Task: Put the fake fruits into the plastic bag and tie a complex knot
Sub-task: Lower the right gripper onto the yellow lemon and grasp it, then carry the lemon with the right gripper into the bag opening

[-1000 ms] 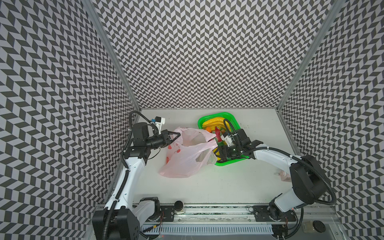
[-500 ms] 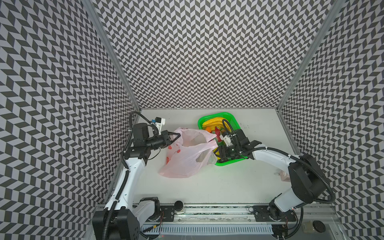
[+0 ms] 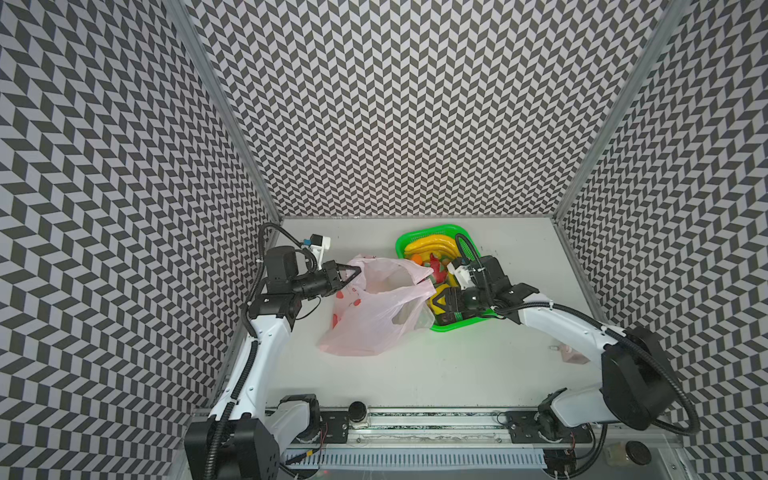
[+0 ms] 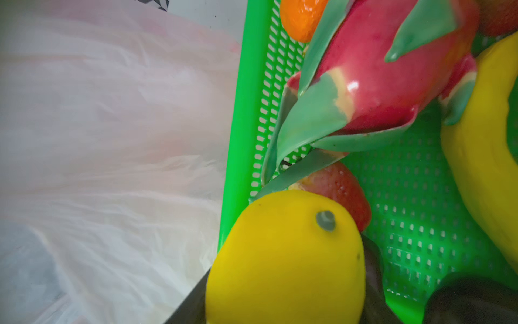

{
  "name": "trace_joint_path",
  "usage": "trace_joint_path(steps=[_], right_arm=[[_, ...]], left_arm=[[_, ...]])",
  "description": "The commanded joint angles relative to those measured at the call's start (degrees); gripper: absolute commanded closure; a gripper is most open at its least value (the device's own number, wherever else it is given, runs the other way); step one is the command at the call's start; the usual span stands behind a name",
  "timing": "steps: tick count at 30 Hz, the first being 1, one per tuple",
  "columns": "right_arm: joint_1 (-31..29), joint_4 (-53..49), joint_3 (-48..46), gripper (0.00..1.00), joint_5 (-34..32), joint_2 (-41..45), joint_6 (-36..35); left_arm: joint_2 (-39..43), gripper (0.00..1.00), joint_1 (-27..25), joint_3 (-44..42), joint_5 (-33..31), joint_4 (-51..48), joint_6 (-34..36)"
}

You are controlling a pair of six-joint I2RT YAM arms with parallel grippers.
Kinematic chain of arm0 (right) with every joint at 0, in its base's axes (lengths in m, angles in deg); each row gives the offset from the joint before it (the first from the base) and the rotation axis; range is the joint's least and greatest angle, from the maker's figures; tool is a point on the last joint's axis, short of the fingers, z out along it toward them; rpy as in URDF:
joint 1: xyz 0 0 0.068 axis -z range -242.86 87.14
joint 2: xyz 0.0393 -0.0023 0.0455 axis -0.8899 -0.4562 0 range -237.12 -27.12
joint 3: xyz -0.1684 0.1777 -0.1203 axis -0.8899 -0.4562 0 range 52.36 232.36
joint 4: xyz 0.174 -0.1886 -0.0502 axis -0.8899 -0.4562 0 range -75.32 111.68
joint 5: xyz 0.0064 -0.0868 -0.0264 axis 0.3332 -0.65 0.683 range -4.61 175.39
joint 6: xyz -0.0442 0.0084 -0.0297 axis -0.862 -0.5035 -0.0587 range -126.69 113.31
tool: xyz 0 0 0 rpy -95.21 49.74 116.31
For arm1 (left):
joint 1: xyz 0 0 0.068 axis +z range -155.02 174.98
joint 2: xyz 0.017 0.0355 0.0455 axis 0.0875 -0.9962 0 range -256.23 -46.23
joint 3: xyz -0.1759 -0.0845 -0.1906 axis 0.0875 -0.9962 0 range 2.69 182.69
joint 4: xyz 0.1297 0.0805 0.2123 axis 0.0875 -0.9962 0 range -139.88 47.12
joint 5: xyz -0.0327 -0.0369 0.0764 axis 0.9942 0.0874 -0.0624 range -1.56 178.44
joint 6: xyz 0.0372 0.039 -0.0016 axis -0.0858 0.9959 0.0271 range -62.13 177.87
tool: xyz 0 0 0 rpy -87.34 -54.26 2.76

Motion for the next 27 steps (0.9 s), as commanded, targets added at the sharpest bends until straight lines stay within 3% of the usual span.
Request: trace_joint_path(steps=[1, 7, 19, 27], right_arm=[[1.42, 1.29, -1.48, 0.4, -0.97, 4.05, -1.51], [2.18, 3.45, -3.81, 0.4, -1.65, 10.03, -2.89], [1.69, 13.17, -9.13, 0.41, 8.41, 19.21, -1.49], [-5.31, 18.02, -10.37, 0.42, 7.95, 22.85, -1.49]], left_arm=[[0.41, 1.0, 0.32, -0.07, 0.5, 0.68, 0.67], [0.06, 1.0, 0.36, 0.02, 0.43, 0.73, 0.84], [-0.12, 1.0, 0.32, 0.46, 0.32, 0.4, 0.95], [0.03, 1.0, 0.31, 0.47, 0.32, 0.33, 0.95]])
